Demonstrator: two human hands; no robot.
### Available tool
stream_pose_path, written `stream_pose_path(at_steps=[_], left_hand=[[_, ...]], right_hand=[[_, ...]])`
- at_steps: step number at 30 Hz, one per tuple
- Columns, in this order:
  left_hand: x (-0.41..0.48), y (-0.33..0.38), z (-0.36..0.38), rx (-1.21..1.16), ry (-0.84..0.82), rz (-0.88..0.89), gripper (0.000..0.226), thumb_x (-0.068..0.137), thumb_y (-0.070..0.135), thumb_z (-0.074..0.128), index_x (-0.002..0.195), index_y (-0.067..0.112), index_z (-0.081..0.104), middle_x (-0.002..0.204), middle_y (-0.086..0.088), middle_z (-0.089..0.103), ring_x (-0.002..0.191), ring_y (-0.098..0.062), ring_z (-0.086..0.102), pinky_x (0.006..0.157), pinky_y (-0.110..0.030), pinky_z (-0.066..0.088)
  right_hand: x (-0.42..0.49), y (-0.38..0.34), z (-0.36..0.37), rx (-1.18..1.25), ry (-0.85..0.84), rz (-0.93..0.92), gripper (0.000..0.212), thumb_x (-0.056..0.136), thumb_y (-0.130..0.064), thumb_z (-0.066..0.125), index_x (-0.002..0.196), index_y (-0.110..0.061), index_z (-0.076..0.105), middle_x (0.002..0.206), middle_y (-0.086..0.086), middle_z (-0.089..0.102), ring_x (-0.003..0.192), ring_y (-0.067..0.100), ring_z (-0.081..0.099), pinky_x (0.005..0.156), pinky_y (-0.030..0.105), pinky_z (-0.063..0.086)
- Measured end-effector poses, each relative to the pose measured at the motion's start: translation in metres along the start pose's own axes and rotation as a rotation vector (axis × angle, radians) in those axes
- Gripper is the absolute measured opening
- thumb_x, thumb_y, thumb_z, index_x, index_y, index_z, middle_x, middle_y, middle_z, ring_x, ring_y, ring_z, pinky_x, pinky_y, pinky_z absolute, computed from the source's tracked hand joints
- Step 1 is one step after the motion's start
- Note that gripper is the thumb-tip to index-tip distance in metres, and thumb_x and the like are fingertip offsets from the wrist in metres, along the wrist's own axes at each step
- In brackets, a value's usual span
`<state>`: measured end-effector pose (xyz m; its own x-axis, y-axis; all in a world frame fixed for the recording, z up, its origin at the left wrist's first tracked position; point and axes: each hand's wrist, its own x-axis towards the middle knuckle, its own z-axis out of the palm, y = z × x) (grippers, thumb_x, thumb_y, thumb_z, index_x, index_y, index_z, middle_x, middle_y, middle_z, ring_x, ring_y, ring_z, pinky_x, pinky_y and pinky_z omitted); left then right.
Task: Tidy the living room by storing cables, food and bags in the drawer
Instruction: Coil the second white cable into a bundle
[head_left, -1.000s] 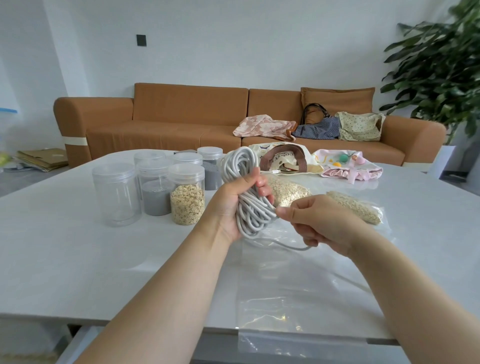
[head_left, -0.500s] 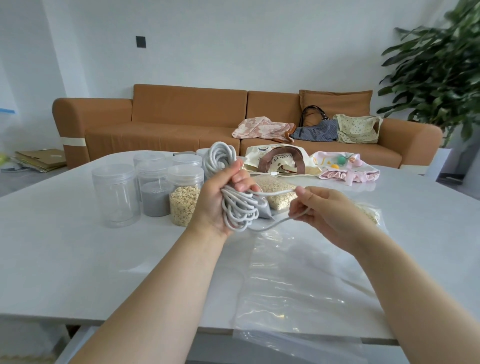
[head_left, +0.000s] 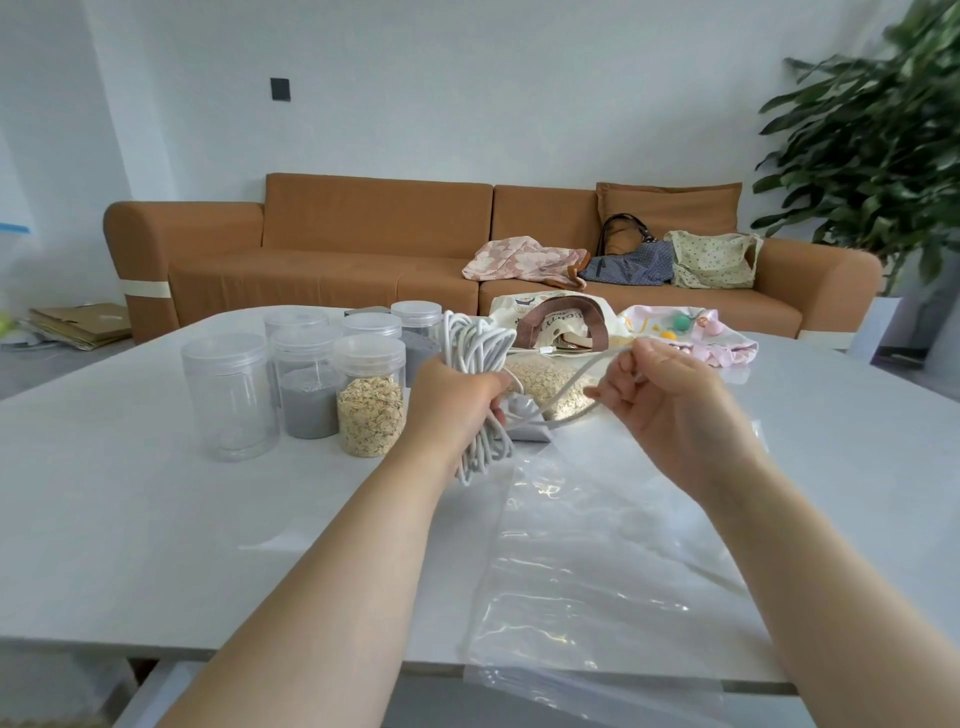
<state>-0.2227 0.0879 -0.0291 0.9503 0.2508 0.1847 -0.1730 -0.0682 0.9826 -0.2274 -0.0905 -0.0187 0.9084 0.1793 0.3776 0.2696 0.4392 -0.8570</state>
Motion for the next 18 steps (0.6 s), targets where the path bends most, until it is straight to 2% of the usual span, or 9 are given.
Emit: stream_pose_path(at_steps=[2,5,7,9,12,16,18], left_hand=[[-0.001,0.001,0.0,0.106,0.059,0.048,0.015,0.086,0.008,0.062,0.073,0.01,0.055,0.059,-0.007,0.059,0.044,-0.017,0.055,0.044,-0.022,0.047],[-0.003,0.001,0.0,0.227,0.114,0.145,0.018,0.087,0.009,0.06,0.075,0.021,0.053,0.066,-0.004,0.058,0.051,-0.015,0.057,0.035,-0.014,0.04],[-0.003,0.0,0.0,0.272,0.128,0.187,0.025,0.087,0.008,0.059,0.072,0.026,0.05,0.066,-0.002,0.058,0.055,-0.018,0.059,0.036,-0.016,0.04],[-0.004,0.0,0.0,0.248,0.1,0.167,0.023,0.087,0.008,0.059,0.072,0.024,0.051,0.065,-0.004,0.059,0.051,-0.017,0.058,0.038,-0.017,0.042],[-0.005,0.002,-0.001,0.047,-0.076,-0.013,0.018,0.087,0.01,0.063,0.07,0.009,0.055,0.058,-0.007,0.058,0.039,-0.014,0.053,0.043,-0.022,0.046],[-0.009,0.003,-0.001,-0.358,-0.524,-0.37,0.017,0.082,0.021,0.066,0.077,0.008,0.056,0.052,-0.002,0.053,0.039,-0.012,0.05,0.044,-0.02,0.047],[-0.012,0.002,0.0,-0.483,-0.726,-0.474,0.035,0.065,0.03,0.079,0.08,0.008,0.057,0.051,-0.001,0.052,0.038,-0.012,0.05,0.044,-0.019,0.047]], right_hand=[[-0.003,0.0,0.004,-0.071,0.012,-0.008,0.021,0.078,-0.021,0.052,0.064,-0.007,0.045,0.053,0.001,0.037,0.046,0.013,0.031,0.045,0.021,0.037],[-0.005,0.0,0.007,-0.139,0.032,-0.005,0.022,0.077,-0.023,0.054,0.062,-0.008,0.053,0.051,0.001,0.041,0.041,0.01,0.026,0.04,0.018,0.023],[-0.005,-0.001,0.006,-0.12,0.03,-0.005,0.021,0.079,-0.021,0.053,0.063,-0.01,0.061,0.053,0.002,0.047,0.042,0.01,0.032,0.042,0.017,0.027],[-0.004,-0.001,0.005,-0.079,0.002,-0.011,0.018,0.082,-0.016,0.049,0.074,-0.008,0.062,0.058,0.001,0.052,0.045,0.009,0.039,0.047,0.019,0.033],[-0.003,-0.007,0.004,-0.018,-0.046,-0.024,0.022,0.08,-0.014,0.048,0.074,-0.012,0.068,0.06,0.0,0.053,0.046,0.008,0.037,0.049,0.018,0.032],[-0.003,-0.02,0.007,-0.147,-0.085,-0.101,0.027,0.08,-0.01,0.05,0.067,-0.015,0.073,0.058,0.001,0.052,0.045,0.01,0.034,0.047,0.018,0.033],[-0.001,-0.023,0.005,-0.299,-0.027,-0.171,0.034,0.087,0.0,0.051,0.066,-0.016,0.073,0.057,0.003,0.052,0.046,0.011,0.035,0.049,0.023,0.033]])
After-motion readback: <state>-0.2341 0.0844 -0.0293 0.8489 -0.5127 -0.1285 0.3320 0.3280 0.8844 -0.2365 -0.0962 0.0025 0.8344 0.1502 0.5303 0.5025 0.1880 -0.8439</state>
